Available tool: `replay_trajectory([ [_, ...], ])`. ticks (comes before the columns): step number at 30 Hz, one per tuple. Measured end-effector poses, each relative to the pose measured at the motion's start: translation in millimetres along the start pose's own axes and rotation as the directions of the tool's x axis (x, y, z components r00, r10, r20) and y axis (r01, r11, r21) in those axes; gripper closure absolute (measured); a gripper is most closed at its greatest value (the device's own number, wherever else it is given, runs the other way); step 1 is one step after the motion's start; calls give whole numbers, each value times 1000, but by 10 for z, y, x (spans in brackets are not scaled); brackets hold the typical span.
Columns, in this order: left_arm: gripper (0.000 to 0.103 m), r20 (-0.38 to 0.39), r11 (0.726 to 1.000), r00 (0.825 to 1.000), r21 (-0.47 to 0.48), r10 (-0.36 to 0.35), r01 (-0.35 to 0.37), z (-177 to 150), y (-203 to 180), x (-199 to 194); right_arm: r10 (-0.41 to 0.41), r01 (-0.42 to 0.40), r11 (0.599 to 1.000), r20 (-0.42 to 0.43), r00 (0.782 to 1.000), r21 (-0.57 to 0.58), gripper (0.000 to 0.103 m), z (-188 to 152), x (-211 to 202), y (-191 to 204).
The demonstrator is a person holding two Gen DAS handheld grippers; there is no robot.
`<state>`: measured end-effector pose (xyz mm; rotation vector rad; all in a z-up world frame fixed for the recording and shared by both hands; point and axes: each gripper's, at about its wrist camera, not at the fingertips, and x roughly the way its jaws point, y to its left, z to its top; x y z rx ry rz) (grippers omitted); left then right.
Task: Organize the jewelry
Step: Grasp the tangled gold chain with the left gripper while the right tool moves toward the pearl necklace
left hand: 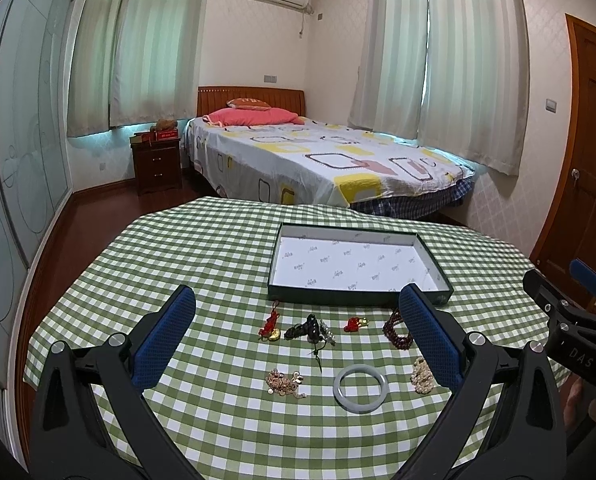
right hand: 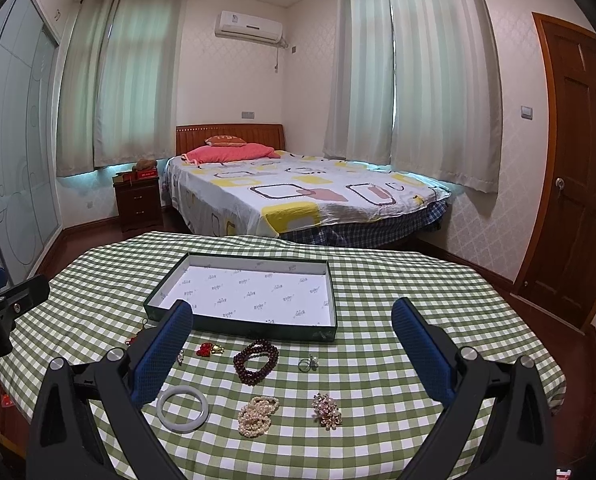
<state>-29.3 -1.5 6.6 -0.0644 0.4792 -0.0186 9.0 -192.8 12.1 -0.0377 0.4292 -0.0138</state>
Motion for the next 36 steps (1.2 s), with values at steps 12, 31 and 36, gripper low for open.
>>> replay_trajectory([
  [12, 4, -74, 1000, 997, 13, 20, -20, -384, 175, 589, 13, -13, 1000, -59, 998, 11, 6, -516, 483, -112],
  [31, 22, -297, 999, 955, 46, 5, 9, -1035, 241, 1408, 54, -48, 998, -205, 977, 34, 6, -1104, 1015, -217],
  [36, 30, -352, 999, 936, 37, -16, 31, -1124, 243, 1530, 61, -56, 998, -218, 974, 31, 6, -1123, 1057, -196],
])
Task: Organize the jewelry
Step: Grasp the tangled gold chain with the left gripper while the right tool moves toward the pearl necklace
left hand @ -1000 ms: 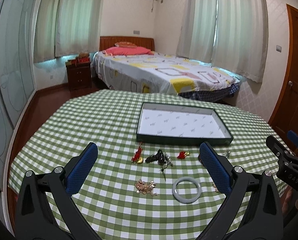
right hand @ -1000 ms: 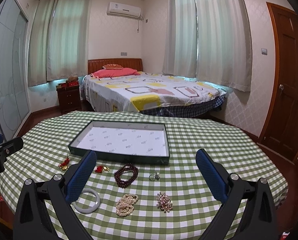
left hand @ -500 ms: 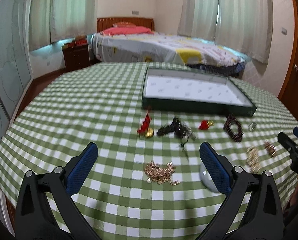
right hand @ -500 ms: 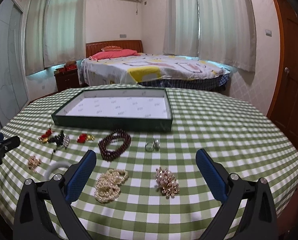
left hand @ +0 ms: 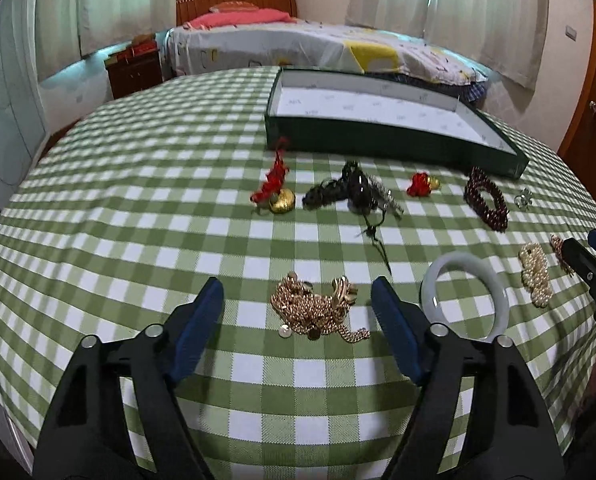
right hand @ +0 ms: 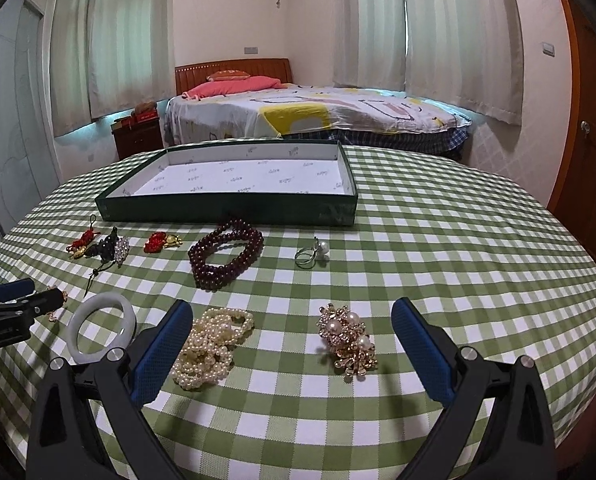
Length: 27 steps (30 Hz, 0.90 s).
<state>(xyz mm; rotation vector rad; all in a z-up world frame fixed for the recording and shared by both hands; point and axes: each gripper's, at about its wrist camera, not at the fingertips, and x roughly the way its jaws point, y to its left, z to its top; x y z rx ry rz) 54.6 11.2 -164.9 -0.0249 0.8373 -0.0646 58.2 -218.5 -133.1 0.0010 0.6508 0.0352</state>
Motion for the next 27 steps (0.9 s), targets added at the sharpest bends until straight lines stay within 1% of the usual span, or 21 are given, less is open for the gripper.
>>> replay_trajectory([
  [4, 31, 14, 999, 1000, 29, 22, -23, -22, -47, 10, 5, -5, 1000, -9, 1000, 6, 6, -10, 34, -8],
  [5, 33, 18, 999, 999, 33, 28, -29, -32, -59, 5, 6, -6, 1000, -12, 1000, 7, 6, -13, 38, -9],
  [6, 39, 22, 999, 999, 32, 26, -26, -38, -59, -3, 6, -6, 1000, -14, 1000, 6, 6, -12, 41, -8],
  [10, 50, 28, 999, 999, 17, 27, -27, -37, -32, -21, 7, -7, 1000, -16, 1000, 5, 6, -12, 51, 0],
  [12, 60, 29, 999, 999, 16, 27, -28, -38, -16, -32, 8, -8, 1000, -17, 1000, 6, 6, -13, 55, 0],
  [13, 63, 31, 1000, 999, 17, 20, -20, -42, -13, -39, 8, -8, 1000, -18, 1000, 8, 6, -17, 57, -3],
  [15, 74, 34, 1000, 999, 21, 19, -20, -49, -16, -47, 9, -9, 1000, -24, 1000, 13, 6, -25, 72, -10],
  [17, 80, 36, 1000, 999, 27, 5, -6, -56, -21, -54, 10, -10, 1000, -29, 1000, 18, 6, -27, 85, -22],
  [23, 81, 27, 1000, 1000, 24, 6, -6, -50, -28, -75, 13, -12, 1000, -36, 999, 26, 6, -29, 100, -36],
  [24, 79, 27, 1000, 1000, 23, 10, -11, -46, -33, -83, 14, -13, 1000, -37, 999, 26, 6, -24, 100, -41],
  [25, 75, 31, 1000, 999, 23, 19, -20, -47, -38, -107, 14, -13, 1000, -37, 999, 26, 6, -23, 100, -42],
  [27, 50, 39, 999, 999, 25, 28, -29, -56, -48, -142, 15, -14, 1000, -37, 999, 26, 6, -23, 102, -43],
])
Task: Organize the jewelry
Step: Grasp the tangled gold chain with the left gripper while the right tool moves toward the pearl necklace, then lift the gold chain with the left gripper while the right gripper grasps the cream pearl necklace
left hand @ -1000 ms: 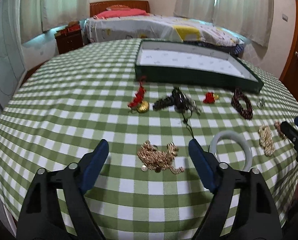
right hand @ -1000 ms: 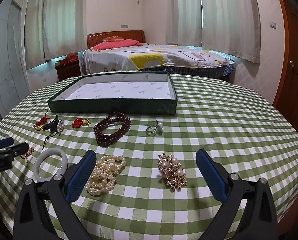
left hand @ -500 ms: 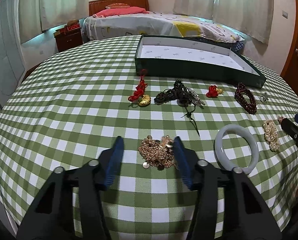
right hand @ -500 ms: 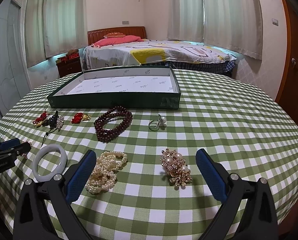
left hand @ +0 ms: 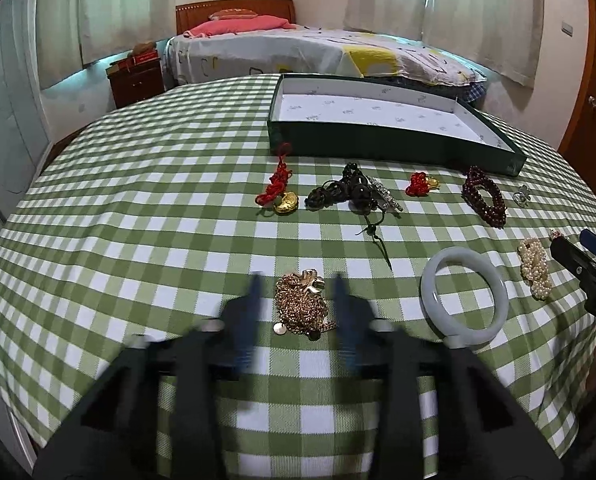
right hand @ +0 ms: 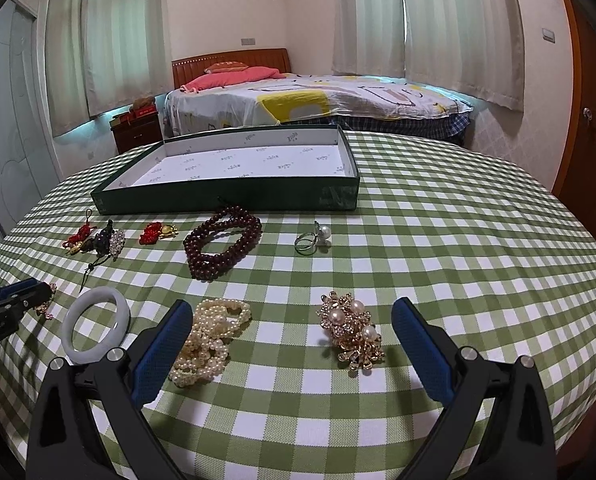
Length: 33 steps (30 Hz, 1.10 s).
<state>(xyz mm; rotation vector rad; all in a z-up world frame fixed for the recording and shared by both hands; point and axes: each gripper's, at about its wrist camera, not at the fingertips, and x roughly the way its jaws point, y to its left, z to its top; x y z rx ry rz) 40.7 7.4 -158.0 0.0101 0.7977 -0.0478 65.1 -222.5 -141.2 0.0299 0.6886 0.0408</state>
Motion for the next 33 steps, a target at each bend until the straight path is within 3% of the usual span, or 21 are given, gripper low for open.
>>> replay_trajectory([
  [4, 49, -3, 1000, 1000, 3, 0, 0, -19, -8, 5, 5, -5, 1000, -5, 1000, 1, 6, -2, 11, -1],
  [7, 64, -15, 1000, 1000, 1, -8, 8, -37, 0, 53, 10, -10, 1000, -8, 1000, 3, 6, -7, 13, -7],
  [9, 82, -7, 1000, 1000, 15, -17, 17, -37, -8, 63, 11, -11, 1000, -9, 1000, 6, 6, -10, 16, -13],
  [22, 89, 27, 1000, 1000, 28, -9, 8, 92, -5, 122, 28, -29, 999, -22, 999, -33, 6, 3, 40, 97],
  [28, 89, 37, 1000, 999, -5, -10, 10, 127, 71, 100, 13, -13, 999, 4, 1000, 30, 7, 41, -17, -49],
  [33, 89, 47, 1000, 999, -19, -14, 15, 176, 106, 89, 60, -59, 997, -9, 998, 44, 7, 62, -14, -6],
])
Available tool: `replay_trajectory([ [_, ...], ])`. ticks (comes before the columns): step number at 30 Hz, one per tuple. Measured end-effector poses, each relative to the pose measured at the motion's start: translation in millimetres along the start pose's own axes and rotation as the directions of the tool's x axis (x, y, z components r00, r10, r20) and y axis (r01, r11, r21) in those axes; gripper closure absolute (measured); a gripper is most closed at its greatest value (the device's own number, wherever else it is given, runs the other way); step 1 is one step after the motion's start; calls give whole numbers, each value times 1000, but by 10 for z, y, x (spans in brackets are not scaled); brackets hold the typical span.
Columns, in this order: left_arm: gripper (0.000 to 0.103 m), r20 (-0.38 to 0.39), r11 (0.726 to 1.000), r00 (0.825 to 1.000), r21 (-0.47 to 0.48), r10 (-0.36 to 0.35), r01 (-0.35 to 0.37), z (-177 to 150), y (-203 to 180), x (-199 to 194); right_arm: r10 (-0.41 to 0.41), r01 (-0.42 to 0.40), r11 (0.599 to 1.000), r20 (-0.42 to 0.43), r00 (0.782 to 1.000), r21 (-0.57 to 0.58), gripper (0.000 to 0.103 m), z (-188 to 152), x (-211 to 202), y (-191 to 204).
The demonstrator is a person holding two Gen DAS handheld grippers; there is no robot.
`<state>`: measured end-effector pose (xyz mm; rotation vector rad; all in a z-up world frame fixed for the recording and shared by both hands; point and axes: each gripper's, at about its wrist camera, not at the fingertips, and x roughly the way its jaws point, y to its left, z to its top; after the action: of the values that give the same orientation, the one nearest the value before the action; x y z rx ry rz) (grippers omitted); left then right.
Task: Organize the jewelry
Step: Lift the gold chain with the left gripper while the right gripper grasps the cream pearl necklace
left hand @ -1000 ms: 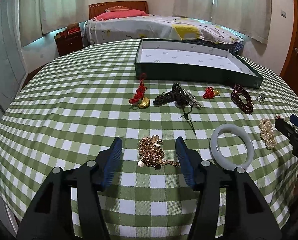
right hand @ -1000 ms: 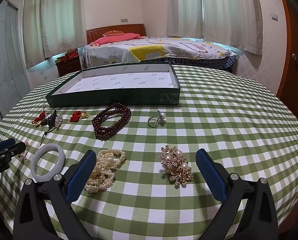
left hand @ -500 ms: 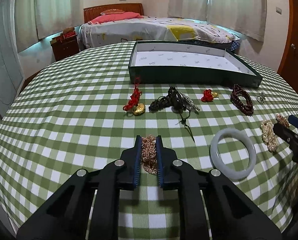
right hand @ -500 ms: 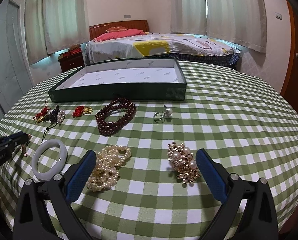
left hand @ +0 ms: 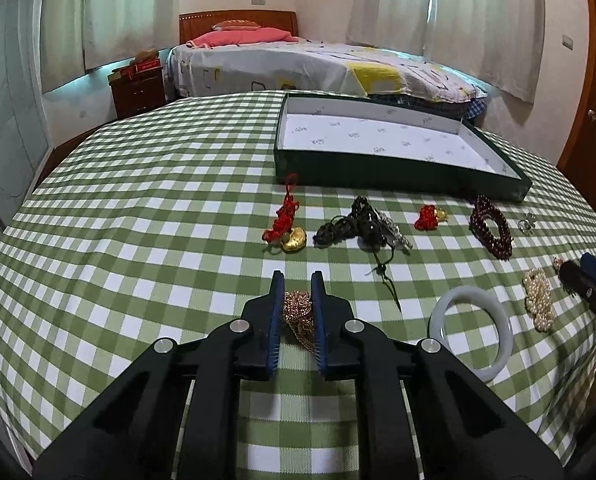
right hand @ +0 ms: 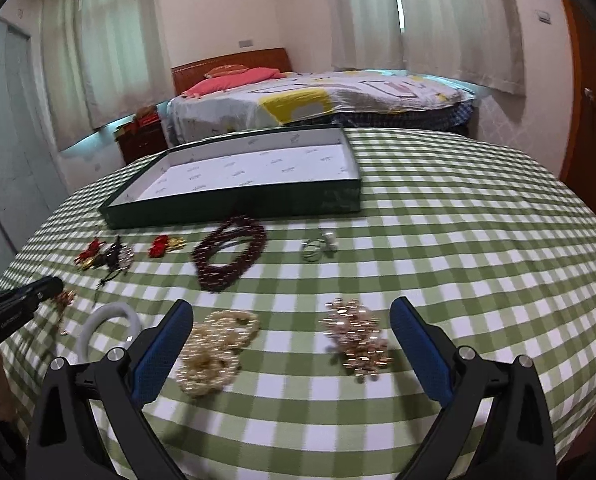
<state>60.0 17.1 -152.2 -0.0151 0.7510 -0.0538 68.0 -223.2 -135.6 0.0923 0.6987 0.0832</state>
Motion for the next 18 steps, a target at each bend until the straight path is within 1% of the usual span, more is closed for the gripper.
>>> replay_trajectory([
  [3, 89, 6, 1000, 1000, -1, 2, -2, 12, 5, -6, 21, -22, 998, -12, 1000, -54, 8, -8, 20, 149],
  [5, 89, 4, 1000, 1000, -7, 2, -2, 17, 21, 0, 35, -37, 996, -24, 999, -80, 14, -15, 43, 228],
  [7, 89, 1, 1000, 1000, -14, 3, -3, 20, 40, 7, 40, -44, 994, -39, 998, -96, 41, -15, 70, 274],
  [8, 89, 1, 1000, 1000, -16, 2, -2, 19, 48, 8, 41, -47, 994, -57, 998, -101, 43, -19, 103, 290],
  [10, 89, 1, 1000, 1000, -16, 3, -3, 18, 56, 7, 60, -68, 993, -87, 994, -99, 43, -36, 155, 304],
  [18, 89, 1, 1000, 1000, -19, 2, -2, 19, 69, 0, 67, -83, 988, -124, 990, -127, 43, -90, 209, 380],
])
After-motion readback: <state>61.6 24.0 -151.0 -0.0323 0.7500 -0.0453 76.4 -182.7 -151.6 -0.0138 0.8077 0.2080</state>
